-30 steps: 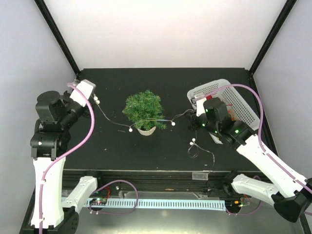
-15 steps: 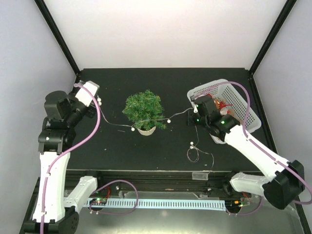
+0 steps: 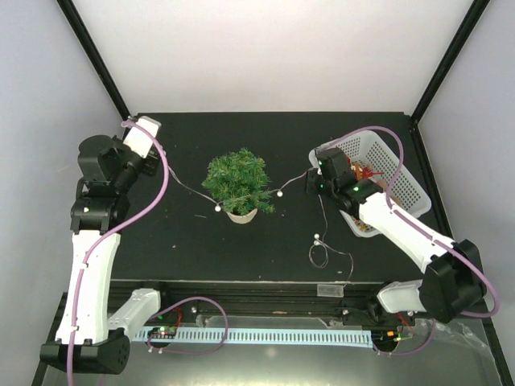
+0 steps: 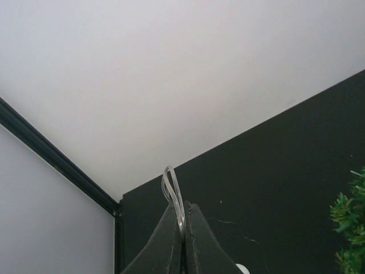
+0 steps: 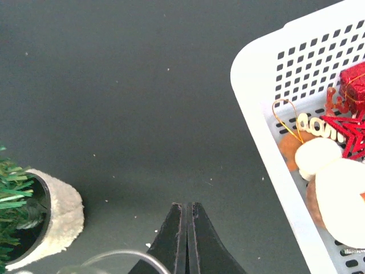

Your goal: Decorate the small christmas tree

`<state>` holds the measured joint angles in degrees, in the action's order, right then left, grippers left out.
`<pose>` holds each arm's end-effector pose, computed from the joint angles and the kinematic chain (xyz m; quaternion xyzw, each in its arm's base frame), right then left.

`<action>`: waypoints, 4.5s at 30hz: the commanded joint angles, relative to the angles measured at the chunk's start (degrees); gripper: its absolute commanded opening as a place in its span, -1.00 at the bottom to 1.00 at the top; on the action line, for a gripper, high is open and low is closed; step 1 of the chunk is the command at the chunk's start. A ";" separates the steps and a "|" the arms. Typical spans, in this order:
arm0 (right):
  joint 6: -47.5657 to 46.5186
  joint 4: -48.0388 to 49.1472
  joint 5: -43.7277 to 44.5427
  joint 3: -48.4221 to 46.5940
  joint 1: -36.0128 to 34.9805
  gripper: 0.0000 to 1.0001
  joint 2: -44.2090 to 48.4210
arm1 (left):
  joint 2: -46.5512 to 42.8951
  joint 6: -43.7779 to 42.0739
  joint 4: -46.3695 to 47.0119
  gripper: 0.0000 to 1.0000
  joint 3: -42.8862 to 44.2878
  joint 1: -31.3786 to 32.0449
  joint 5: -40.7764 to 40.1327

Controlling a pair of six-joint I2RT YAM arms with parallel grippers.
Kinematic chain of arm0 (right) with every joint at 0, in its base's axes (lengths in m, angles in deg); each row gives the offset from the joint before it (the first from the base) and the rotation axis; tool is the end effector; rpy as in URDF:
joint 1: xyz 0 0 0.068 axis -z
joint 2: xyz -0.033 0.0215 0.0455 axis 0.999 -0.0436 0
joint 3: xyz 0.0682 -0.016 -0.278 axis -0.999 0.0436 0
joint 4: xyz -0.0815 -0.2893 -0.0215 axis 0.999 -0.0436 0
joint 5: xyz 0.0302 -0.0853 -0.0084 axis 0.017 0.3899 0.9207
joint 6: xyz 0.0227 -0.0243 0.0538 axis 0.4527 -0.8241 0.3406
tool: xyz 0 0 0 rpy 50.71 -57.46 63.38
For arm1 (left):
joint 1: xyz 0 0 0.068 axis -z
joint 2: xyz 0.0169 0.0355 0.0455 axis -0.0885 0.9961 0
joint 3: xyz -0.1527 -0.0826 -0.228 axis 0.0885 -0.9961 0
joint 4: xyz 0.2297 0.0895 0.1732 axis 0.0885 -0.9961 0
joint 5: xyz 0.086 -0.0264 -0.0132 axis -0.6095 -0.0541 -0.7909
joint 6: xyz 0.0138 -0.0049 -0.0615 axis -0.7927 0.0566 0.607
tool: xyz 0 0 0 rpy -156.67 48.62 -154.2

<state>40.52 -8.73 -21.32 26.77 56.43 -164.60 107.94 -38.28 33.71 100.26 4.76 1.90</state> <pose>0.2939 0.1693 0.2650 -0.0136 0.9154 0.1340 0.3792 0.2293 -0.0064 0.4507 0.2122 0.7450 0.0754 0.6279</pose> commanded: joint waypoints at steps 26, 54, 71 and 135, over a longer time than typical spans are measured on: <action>1.50 4.13 -7.36 -2.62 1.52 -0.98 -7.71 | 24.61 -1.29 5.86 -0.97 17.10 -1.89 3.87; 0.96 4.14 -11.73 -0.21 1.10 -0.98 -5.96 | 43.38 -16.93 -4.36 -0.97 27.88 14.12 6.89; 2.02 -0.89 -5.03 -2.81 1.10 -0.45 -7.54 | 38.25 -17.27 1.16 -0.97 20.97 20.07 12.80; -10.44 25.03 -17.51 -21.25 -1.88 -0.98 -21.60 | 47.86 -24.73 -24.80 -0.97 41.51 20.98 31.47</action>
<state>30.12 13.82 -42.45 3.27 54.18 -190.57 157.91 -62.17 8.09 142.47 25.59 34.07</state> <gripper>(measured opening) 0.141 0.025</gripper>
